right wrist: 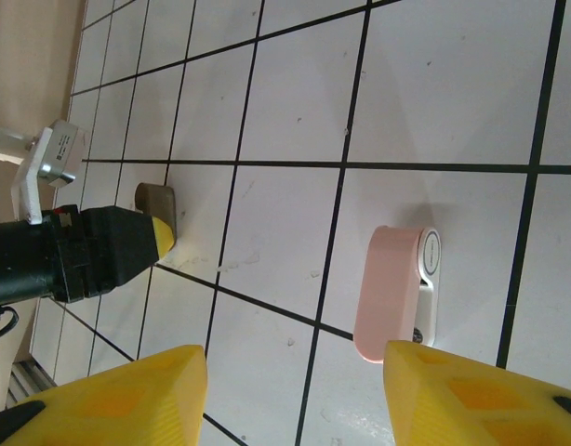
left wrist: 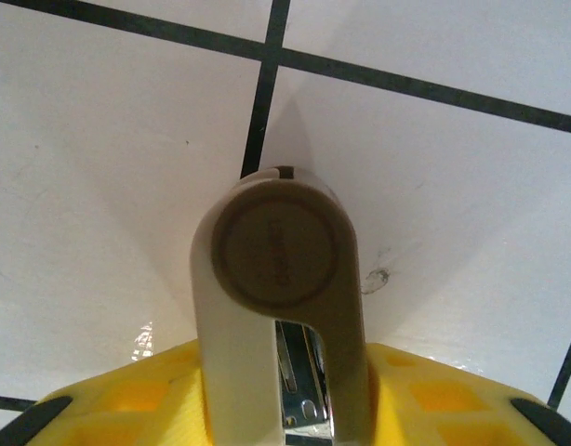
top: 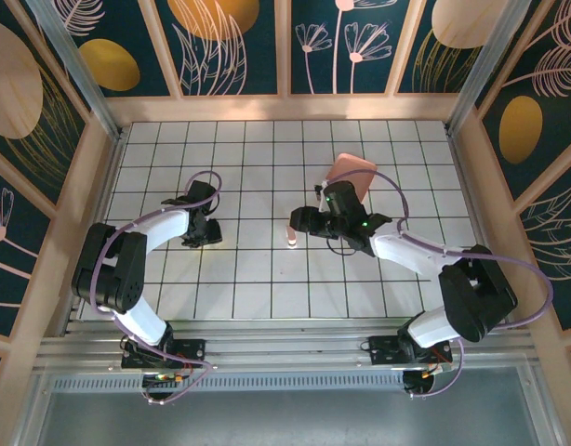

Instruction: Load the staples into the stapler

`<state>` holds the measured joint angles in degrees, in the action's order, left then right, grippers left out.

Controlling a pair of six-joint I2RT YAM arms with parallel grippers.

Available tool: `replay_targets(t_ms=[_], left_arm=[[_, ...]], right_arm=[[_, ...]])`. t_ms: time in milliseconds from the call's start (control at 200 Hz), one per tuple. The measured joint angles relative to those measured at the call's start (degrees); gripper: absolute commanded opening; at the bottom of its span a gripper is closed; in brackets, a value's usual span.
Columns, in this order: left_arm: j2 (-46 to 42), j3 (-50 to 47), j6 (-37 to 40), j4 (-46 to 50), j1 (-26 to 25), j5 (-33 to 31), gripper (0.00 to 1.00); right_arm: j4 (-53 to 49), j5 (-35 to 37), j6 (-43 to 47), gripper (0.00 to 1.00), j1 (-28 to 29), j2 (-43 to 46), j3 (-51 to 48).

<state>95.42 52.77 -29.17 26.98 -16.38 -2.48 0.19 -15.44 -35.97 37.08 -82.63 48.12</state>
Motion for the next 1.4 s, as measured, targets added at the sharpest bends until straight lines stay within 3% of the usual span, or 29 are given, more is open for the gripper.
replay_targets(t_ms=[200,430,616,786,1076,1396], left_arm=[[-2.7,0.0,1.1,-0.2,0.0,2.1,0.37],[-13.9,-3.5,4.7,-6.1,0.0,12.3,0.35],[-20.0,-5.8,11.8,-10.4,-0.2,23.1,0.35],[-23.6,-6.2,21.6,-11.6,-1.0,28.9,0.36],[-26.3,-7.5,36.6,-11.8,-2.7,32.9,0.36],[-26.3,-7.5,42.7,-11.8,-3.6,32.9,0.37]], right_arm=[[2.7,-0.1,-0.2,0.54,-0.3,0.1,-0.3],[8.1,-3.1,-1.0,0.55,0.1,-4.5,2.9],[12.3,-7.0,-4.4,0.59,2.5,-9.4,7.2],[18.8,-9.4,-10.0,0.59,4.7,-11.1,8.1],[25.5,-10.2,-16.7,0.58,6.9,-13.4,9.4],[25.7,-11.3,-18.5,0.48,8.9,-15.5,11.0]])
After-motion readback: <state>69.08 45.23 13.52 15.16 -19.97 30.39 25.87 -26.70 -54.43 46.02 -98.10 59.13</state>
